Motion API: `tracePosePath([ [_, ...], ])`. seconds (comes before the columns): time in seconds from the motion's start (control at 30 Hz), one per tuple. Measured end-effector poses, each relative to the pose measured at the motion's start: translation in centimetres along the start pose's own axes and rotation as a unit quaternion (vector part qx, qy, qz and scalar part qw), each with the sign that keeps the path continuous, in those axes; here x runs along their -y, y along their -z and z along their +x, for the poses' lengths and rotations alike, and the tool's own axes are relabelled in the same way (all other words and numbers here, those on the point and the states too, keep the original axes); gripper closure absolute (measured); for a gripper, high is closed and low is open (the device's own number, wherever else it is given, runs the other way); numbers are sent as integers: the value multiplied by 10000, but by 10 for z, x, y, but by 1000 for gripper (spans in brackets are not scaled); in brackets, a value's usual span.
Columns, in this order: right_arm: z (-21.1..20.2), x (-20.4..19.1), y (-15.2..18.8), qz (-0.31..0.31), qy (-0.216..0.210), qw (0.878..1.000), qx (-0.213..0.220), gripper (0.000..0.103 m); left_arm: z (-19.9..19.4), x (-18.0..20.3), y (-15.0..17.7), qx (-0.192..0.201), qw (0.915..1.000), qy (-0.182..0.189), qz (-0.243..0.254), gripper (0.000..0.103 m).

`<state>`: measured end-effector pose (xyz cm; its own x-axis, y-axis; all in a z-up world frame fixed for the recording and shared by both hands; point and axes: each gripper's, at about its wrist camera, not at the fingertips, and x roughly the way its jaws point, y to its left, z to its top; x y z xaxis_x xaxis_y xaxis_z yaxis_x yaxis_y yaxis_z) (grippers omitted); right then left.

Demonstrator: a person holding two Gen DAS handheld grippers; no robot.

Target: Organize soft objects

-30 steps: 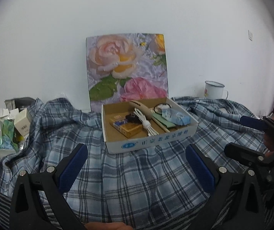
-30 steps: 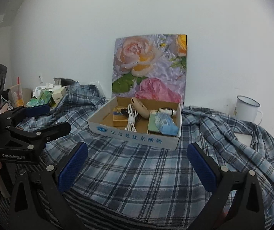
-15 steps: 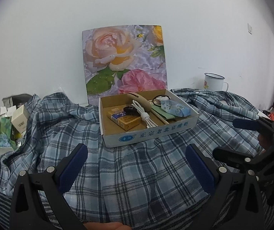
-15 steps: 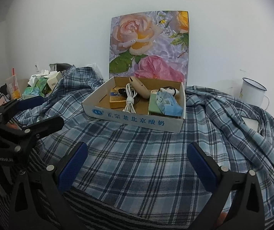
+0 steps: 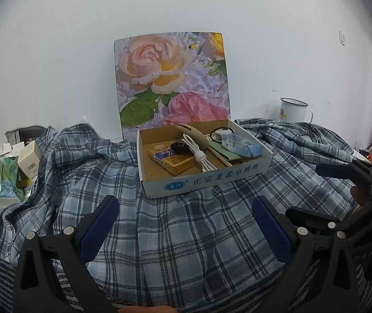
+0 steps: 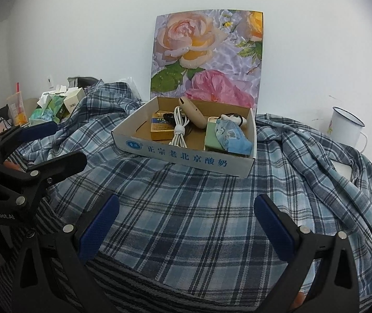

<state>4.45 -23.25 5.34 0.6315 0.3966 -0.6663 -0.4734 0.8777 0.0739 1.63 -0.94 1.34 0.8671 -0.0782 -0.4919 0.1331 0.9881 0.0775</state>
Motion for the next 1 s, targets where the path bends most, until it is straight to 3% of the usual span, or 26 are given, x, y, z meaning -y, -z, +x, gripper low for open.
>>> tracePosePath([
  [1.0,6,-10,0,-181,41,9996,-192,0,4,1,1,-135,9999,-9,61,0],
])
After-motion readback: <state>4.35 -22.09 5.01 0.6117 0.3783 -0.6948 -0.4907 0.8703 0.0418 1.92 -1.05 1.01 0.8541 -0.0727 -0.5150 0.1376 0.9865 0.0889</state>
